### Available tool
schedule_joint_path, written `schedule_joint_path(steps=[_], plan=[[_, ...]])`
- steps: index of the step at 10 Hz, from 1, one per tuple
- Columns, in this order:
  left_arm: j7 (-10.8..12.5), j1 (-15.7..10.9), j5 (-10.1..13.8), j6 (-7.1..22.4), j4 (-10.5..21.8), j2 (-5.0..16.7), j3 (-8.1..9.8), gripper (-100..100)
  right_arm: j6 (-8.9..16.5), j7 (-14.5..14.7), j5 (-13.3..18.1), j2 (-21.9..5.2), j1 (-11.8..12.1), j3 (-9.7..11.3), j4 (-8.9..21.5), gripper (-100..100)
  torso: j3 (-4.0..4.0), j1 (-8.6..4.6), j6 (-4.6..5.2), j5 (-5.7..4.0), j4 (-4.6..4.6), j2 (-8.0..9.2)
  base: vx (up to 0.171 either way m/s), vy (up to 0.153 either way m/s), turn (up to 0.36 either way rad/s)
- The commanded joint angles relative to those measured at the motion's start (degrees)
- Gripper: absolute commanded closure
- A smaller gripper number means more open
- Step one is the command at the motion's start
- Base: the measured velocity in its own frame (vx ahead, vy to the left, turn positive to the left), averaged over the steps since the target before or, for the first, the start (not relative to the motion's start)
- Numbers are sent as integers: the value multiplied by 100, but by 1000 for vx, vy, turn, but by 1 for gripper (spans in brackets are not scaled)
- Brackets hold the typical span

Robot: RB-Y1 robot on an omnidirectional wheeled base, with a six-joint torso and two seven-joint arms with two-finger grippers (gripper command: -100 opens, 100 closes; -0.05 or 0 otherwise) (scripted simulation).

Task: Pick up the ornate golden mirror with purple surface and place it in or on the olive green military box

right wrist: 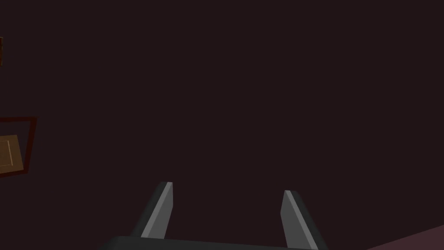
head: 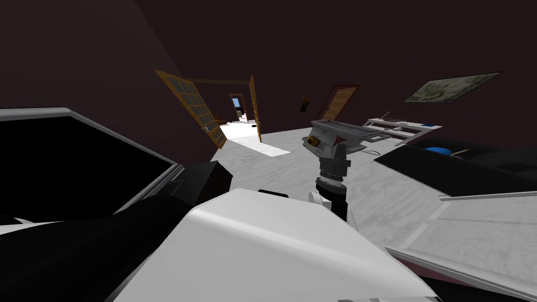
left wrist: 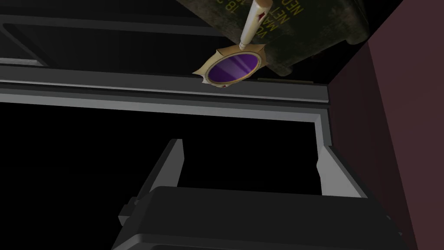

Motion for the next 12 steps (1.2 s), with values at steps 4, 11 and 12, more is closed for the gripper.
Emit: schedule_joint_path(steps=[4,11,12], plan=[[500,18,-19,-836,697,-52,-423,-100,0,0,0,-1,1,-1,0,0,5,48,-5,15,3,7,4,1,10],[484,27,-5,-858,668,-40,-412,0,0,0,0,-1,1,-1,0,0,6,46,-6,16,4,9,0,0,0],[484,27,-5,-858,668,-40,-412,0,0,0,0,-1,1,-1,0,0,6,46,-6,16,4,9,0,0,0]])
